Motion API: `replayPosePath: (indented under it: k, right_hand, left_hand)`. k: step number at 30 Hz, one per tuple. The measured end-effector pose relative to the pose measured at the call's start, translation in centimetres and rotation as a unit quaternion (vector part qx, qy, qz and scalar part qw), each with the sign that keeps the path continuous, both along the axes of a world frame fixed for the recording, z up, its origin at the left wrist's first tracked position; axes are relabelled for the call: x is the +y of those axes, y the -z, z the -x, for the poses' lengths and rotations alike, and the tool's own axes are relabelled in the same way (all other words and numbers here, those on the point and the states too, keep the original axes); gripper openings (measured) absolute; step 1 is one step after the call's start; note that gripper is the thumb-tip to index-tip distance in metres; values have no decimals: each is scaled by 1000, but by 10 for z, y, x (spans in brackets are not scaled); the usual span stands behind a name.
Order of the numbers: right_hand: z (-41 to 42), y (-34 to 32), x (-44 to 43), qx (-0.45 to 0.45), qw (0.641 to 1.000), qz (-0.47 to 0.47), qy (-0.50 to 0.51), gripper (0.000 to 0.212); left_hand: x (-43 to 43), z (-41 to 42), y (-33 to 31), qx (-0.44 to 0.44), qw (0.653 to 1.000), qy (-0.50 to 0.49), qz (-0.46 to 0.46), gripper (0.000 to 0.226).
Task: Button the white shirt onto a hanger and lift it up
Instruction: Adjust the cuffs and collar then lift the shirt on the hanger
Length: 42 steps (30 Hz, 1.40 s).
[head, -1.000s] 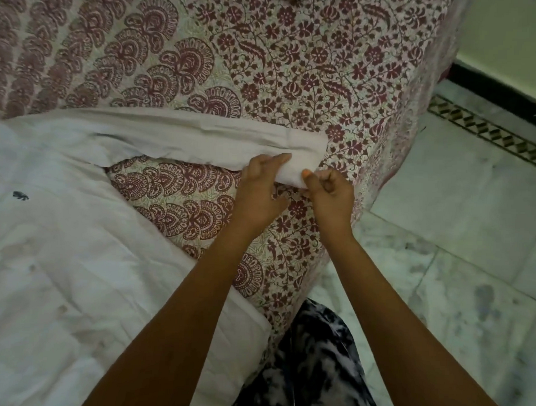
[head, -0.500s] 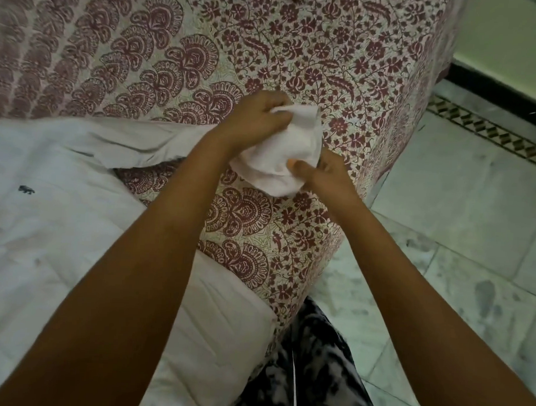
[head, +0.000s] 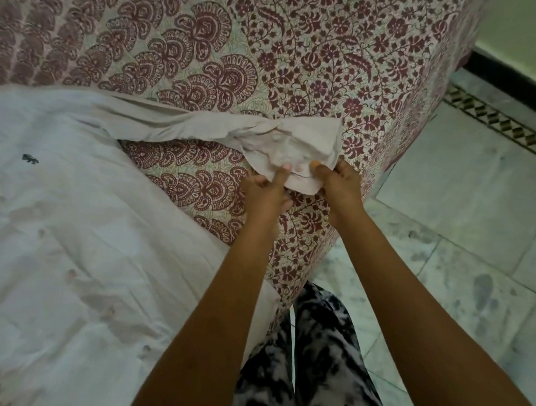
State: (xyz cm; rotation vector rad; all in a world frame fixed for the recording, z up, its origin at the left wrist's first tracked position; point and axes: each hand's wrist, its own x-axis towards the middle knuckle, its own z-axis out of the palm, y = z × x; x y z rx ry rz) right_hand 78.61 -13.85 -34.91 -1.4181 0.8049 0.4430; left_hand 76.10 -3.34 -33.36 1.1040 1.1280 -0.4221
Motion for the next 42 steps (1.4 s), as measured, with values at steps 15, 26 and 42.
replayPosePath:
  k: [15, 26, 42]
  right_hand:
    - [18, 6, 12, -198, 868, 407, -205, 42]
    - [13, 3, 15, -175, 882, 324, -293, 26]
    - [8, 4, 17, -224, 871, 282, -334, 22]
  left_hand:
    - [-15, 17, 5, -49, 989, -72, -117, 38]
    - [2, 19, 14, -101, 979, -17, -176, 15]
    - [35, 0, 13, -184, 928, 245, -210, 19]
